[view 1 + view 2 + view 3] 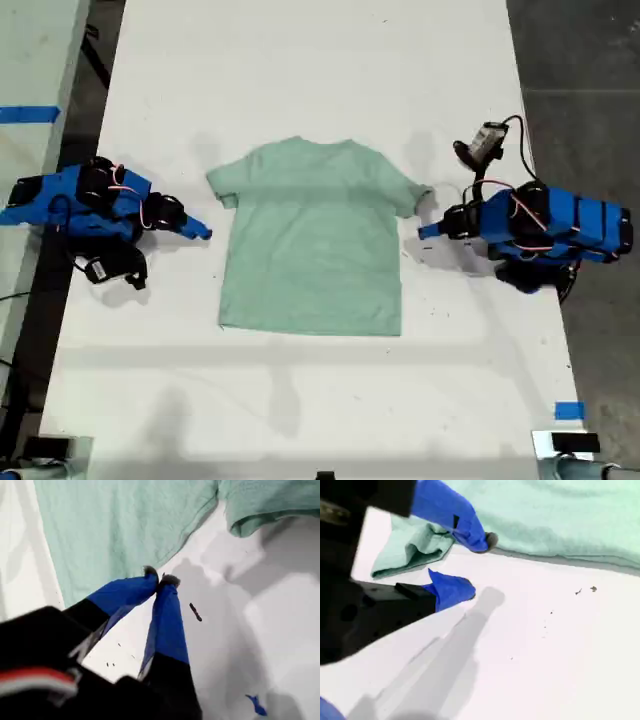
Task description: Fold tshirt
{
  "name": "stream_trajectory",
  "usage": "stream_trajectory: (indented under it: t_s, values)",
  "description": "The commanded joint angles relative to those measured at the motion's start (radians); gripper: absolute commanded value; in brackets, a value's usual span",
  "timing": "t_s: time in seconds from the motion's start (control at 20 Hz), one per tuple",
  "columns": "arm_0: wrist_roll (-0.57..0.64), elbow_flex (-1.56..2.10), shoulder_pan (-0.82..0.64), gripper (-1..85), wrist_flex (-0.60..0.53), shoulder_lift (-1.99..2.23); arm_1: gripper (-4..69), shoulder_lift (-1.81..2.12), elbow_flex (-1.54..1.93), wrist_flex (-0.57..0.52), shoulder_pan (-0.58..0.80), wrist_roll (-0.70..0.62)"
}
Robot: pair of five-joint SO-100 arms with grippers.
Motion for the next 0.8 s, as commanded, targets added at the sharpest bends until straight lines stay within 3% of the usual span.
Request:
stream_trajectory:
  t_s: [0.0,0.55,0.75]
  values:
    - [-0.048,-0.009,-0.14,0.1,-0.109,0.0,0.9,0.008,-0.012,-0.034,-0.061,0.759]
    - [-0.077,-0.014,-0.147,0.1,-0.121,0.0,0.9,0.008,-0.028,0.003,-0.075,0.801]
    - [-0.118,-0.083,-0.206,0.1,-0.067,-0.018,0.8,0.002,-0.08,0.006,-0.077,0.765]
